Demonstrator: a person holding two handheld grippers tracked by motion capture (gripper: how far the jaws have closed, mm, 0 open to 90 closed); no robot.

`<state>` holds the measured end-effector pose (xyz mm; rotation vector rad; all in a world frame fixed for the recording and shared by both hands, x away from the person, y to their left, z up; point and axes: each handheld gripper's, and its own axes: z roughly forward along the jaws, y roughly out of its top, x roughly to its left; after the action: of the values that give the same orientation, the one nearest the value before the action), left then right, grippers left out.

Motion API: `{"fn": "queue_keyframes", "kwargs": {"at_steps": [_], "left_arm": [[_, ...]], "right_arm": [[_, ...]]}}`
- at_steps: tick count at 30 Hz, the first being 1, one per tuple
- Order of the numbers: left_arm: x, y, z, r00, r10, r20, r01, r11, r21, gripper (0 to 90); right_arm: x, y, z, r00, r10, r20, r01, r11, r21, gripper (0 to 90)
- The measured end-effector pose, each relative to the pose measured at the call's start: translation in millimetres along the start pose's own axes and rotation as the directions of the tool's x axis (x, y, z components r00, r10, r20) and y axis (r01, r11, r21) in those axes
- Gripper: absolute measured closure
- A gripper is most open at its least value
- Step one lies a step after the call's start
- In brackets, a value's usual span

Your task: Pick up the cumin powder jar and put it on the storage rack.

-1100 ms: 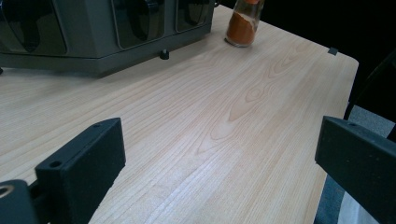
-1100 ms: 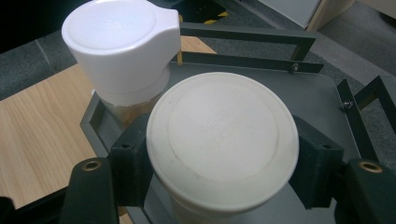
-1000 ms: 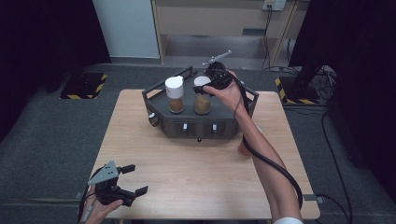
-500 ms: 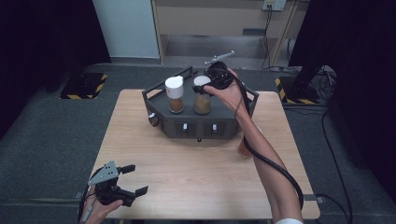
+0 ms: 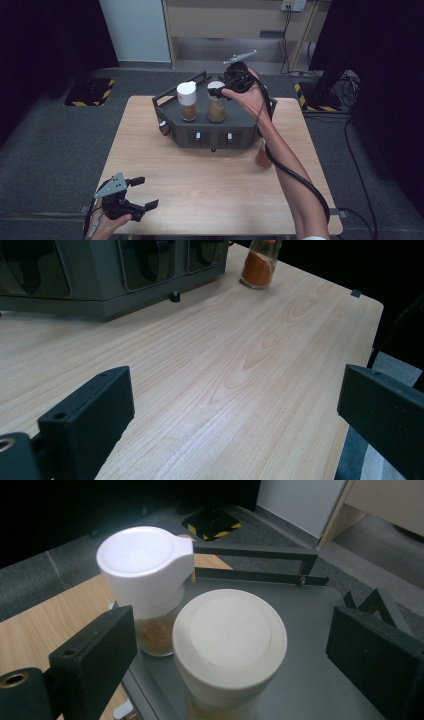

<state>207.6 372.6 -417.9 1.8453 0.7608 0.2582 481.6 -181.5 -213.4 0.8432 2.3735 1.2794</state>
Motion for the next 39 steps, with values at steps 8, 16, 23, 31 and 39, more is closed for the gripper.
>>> {"fn": "queue_keyframes", "kwargs": {"at_steps": [8, 16, 23, 31, 39], "left_arm": [[-0.6, 0.6, 0.5, 1.0, 0.003, -0.001, -0.003, 1.0, 0.003, 0.5], [-0.6, 0.6, 0.7, 1.0, 0.003, -0.001, -0.003, 1.0, 0.004, 0.5], [-0.7, 0.9, 0.8, 1.0, 0.005, 0.0, -0.005, 1.0, 0.006, 0.5], [-1.4, 1.4, 1.0, 1.0, 0.007, -0.001, -0.006, 1.0, 0.007, 0.6], [-1.7, 1.5, 1.1, 1.0, 0.007, -0.002, -0.007, 0.9999, 0.009, 0.6]], "right_arm": [[7.2, 1.4, -30.9, 0.9996, -0.029, 0.006, 0.029, 0.998, -0.051, 7.4], [12.1, 6.9, -58.8, 0.9979, -0.064, 0.006, 0.064, 0.994, -0.083, 7.4], [20.9, 9.1, -84.5, 0.994, -0.109, 0.007, 0.109, 0.988, -0.112, 7.5], [32.2, -5.2, -115.8, 0.9897, -0.143, 0.006, 0.142, 0.979, -0.146, 7.5], [35.5, -31.3, -144.1, 0.9888, -0.148, -0.012, 0.144, 0.972, -0.185, 7.1]]}}
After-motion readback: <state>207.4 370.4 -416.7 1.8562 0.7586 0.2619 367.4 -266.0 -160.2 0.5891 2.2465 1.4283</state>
